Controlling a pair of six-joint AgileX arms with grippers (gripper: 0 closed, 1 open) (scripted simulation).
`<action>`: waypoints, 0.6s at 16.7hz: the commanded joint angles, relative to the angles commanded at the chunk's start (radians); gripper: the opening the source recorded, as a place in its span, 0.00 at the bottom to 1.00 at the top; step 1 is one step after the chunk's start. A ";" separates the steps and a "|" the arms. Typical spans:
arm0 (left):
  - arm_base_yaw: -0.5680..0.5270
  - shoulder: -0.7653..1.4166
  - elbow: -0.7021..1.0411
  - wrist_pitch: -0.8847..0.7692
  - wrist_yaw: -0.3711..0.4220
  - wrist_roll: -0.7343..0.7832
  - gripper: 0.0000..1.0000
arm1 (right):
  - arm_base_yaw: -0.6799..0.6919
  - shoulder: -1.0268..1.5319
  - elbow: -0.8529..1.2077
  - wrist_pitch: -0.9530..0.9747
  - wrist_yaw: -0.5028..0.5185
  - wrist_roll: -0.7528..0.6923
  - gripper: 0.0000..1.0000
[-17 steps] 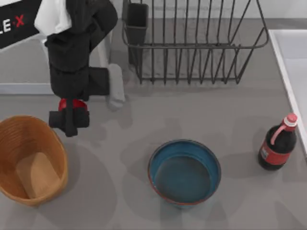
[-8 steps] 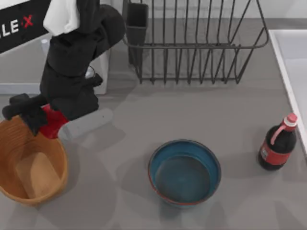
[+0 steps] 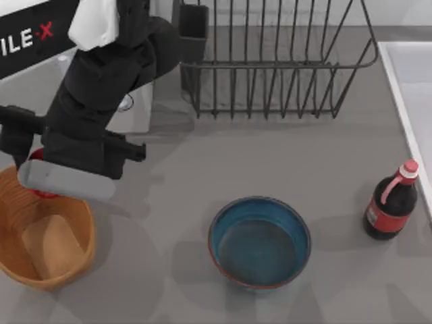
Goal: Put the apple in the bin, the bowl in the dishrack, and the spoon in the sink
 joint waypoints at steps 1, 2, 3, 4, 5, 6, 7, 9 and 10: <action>-0.002 0.000 0.001 -0.009 -0.007 0.039 0.00 | 0.000 0.000 0.000 0.000 0.000 0.000 1.00; -0.004 -0.001 0.002 -0.016 -0.013 0.068 0.00 | 0.000 0.000 0.000 0.000 0.000 0.000 1.00; -0.005 -0.001 0.003 -0.021 -0.016 0.088 0.00 | 0.000 0.000 0.000 0.000 0.000 0.000 1.00; -0.005 -0.001 0.003 -0.023 -0.018 0.097 0.00 | 0.000 0.000 0.000 0.000 0.000 0.000 1.00; -0.005 -0.001 0.003 -0.023 -0.018 0.097 0.00 | 0.000 0.000 0.000 0.000 0.000 0.000 1.00; -0.005 -0.001 0.003 -0.023 -0.018 0.097 0.00 | 0.000 0.000 0.000 0.000 0.000 0.000 1.00; -0.005 -0.001 0.003 -0.023 -0.018 0.097 0.00 | 0.000 0.000 0.000 0.000 0.000 0.000 1.00; 0.000 0.001 0.001 -0.021 -0.016 0.098 0.00 | 0.000 0.000 0.000 0.000 0.000 0.000 1.00; 0.001 0.001 -0.002 -0.018 -0.016 0.099 0.00 | 0.000 0.000 0.000 0.000 0.000 0.000 1.00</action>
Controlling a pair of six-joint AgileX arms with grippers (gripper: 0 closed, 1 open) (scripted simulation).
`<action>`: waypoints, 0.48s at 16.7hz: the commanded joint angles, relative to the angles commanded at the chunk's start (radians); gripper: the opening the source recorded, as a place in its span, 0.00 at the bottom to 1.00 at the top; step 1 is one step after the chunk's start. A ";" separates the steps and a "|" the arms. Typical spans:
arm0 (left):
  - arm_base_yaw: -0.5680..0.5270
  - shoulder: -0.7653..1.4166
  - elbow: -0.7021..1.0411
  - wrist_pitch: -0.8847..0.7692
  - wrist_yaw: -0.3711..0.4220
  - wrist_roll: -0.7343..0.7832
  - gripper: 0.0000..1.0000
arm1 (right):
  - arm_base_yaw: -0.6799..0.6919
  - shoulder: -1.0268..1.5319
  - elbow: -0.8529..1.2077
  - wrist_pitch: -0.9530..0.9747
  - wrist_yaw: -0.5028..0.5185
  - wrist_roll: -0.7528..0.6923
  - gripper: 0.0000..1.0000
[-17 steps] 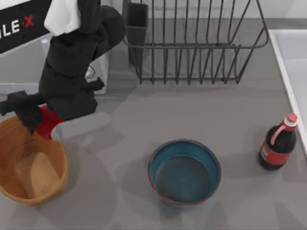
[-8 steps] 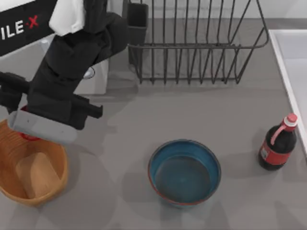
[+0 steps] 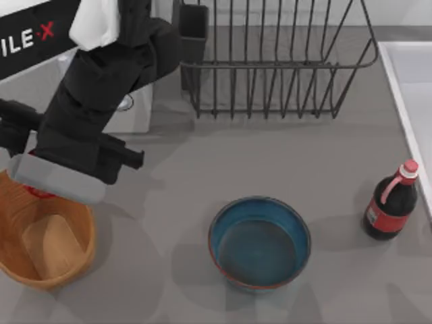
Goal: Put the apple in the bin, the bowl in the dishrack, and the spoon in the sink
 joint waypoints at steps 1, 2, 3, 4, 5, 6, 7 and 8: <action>0.003 -0.002 -0.013 0.012 -0.001 0.003 0.00 | 0.000 0.000 0.000 0.000 0.000 0.000 1.00; 0.008 -0.005 -0.034 0.032 -0.003 0.008 0.00 | 0.000 0.000 0.000 0.000 0.000 0.000 1.00; 0.014 -0.009 -0.061 0.058 -0.006 0.015 0.00 | 0.000 0.000 0.000 0.000 0.000 0.000 1.00; 0.022 -0.014 -0.093 0.089 -0.009 0.023 0.00 | 0.000 0.000 0.000 0.000 0.000 0.000 1.00; 0.031 -0.020 -0.128 0.123 -0.012 0.033 0.00 | 0.000 0.000 0.000 0.000 0.000 0.000 1.00; 0.040 -0.026 -0.164 0.159 -0.016 0.043 0.00 | 0.000 0.000 0.000 0.000 0.000 0.000 1.00; 0.049 -0.031 -0.200 0.193 -0.020 0.052 0.00 | 0.000 0.000 0.000 0.000 0.000 0.000 1.00; 0.057 -0.036 -0.232 0.225 -0.024 0.061 0.00 | 0.000 0.000 0.000 0.000 0.000 0.000 1.00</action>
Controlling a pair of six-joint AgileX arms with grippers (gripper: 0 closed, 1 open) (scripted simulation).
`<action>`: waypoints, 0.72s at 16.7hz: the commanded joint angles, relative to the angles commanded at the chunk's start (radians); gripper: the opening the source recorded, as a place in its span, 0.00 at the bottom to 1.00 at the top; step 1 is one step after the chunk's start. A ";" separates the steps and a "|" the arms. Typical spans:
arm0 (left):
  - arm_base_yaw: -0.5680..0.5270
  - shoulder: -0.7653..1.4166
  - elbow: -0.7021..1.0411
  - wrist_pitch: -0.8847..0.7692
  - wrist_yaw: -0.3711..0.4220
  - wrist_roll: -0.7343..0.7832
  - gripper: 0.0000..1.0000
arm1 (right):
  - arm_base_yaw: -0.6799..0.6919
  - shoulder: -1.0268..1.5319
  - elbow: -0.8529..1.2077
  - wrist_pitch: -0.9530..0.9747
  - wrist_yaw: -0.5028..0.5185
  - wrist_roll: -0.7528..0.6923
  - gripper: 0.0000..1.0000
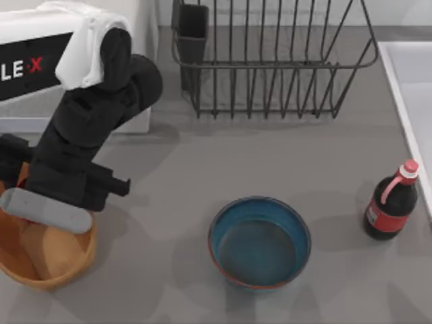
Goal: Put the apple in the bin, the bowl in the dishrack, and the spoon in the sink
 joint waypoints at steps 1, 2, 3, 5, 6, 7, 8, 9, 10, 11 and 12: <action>0.007 -0.004 -0.028 0.028 -0.003 0.008 0.00 | 0.000 0.000 0.000 0.000 0.000 0.000 1.00; 0.012 -0.008 -0.050 0.049 -0.006 0.013 0.00 | 0.000 0.000 0.000 0.000 0.000 0.000 1.00; 0.015 -0.010 -0.064 0.062 -0.007 0.017 0.00 | 0.000 0.000 0.000 0.000 0.000 0.000 1.00; 0.016 -0.010 -0.068 0.066 -0.008 0.018 0.00 | 0.000 0.000 0.000 0.000 0.000 0.000 1.00; 0.016 -0.010 -0.068 0.066 -0.008 0.018 0.00 | 0.000 0.000 0.000 0.000 0.000 0.000 1.00; 0.016 -0.010 -0.068 0.066 -0.008 0.018 0.00 | 0.000 0.000 0.000 0.000 0.000 0.000 1.00; 0.016 -0.010 -0.068 0.066 -0.008 0.018 0.08 | 0.000 0.000 0.000 0.000 0.000 0.000 1.00; 0.016 -0.010 -0.068 0.066 -0.008 0.018 0.15 | 0.000 0.000 0.000 0.000 0.000 0.000 1.00; 0.016 -0.010 -0.068 0.066 -0.008 0.018 0.23 | 0.000 0.000 0.000 0.000 0.000 0.000 1.00; 0.016 -0.010 -0.068 0.066 -0.008 0.018 0.30 | 0.000 0.000 0.000 0.000 0.000 0.000 1.00; 0.016 -0.010 -0.068 0.066 -0.008 0.018 0.38 | 0.000 0.000 0.000 0.000 0.000 0.000 1.00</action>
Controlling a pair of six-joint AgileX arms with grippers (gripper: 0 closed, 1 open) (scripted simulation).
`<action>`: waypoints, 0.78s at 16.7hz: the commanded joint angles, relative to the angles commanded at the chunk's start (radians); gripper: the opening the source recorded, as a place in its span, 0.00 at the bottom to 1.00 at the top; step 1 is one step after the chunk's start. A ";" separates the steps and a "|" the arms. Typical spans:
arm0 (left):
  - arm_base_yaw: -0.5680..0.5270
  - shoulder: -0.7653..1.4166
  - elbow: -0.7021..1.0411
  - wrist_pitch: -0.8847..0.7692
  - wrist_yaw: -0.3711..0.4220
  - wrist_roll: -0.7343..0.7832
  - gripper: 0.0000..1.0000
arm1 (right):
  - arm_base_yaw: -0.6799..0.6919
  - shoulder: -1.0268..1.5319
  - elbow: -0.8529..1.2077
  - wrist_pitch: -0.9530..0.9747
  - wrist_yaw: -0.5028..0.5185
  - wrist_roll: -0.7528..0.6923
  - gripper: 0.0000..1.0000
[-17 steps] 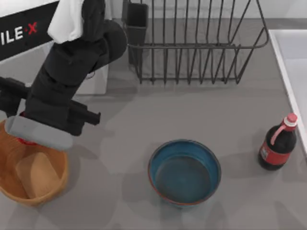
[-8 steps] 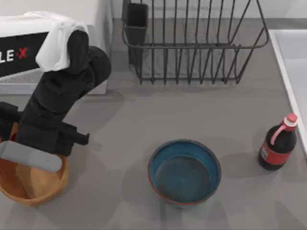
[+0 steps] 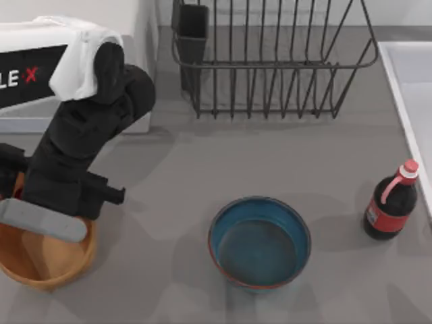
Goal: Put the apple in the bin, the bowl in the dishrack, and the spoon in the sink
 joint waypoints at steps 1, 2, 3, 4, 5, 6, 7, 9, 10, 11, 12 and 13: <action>0.000 0.000 0.000 0.000 0.000 0.000 0.45 | 0.000 0.000 0.000 0.000 0.000 0.000 1.00; 0.000 0.000 0.000 0.000 0.000 0.000 0.53 | 0.000 0.000 0.000 0.000 0.000 0.000 1.00; 0.000 0.000 0.000 0.000 0.000 0.000 0.60 | 0.000 0.000 0.000 0.000 0.000 0.000 1.00; 0.000 0.000 0.000 0.000 0.000 0.000 0.68 | 0.000 0.000 0.000 0.000 0.000 0.000 1.00; 0.000 0.000 0.000 0.000 0.000 0.000 0.75 | 0.000 0.000 0.000 0.000 0.000 0.000 1.00; 0.000 0.000 0.000 0.000 0.000 0.000 0.83 | 0.000 0.000 0.000 0.000 0.000 0.000 1.00; 0.000 0.000 0.000 0.000 0.000 0.000 0.90 | 0.000 0.000 0.000 0.000 0.000 0.000 1.00; 0.000 0.000 0.000 0.000 0.000 0.000 1.00 | 0.000 0.000 0.000 0.000 0.000 0.000 1.00; 0.000 0.000 0.000 0.000 0.000 0.000 1.00 | 0.000 0.000 0.000 0.000 0.000 0.000 1.00; 0.000 0.000 0.000 0.000 0.000 0.000 1.00 | 0.000 0.000 0.000 0.000 0.000 0.000 1.00; 0.000 0.000 0.000 0.000 0.000 0.000 1.00 | 0.000 0.000 0.000 0.000 0.000 0.000 1.00; 0.000 0.000 0.000 0.000 0.000 0.000 1.00 | 0.000 0.000 0.000 0.000 0.000 0.000 1.00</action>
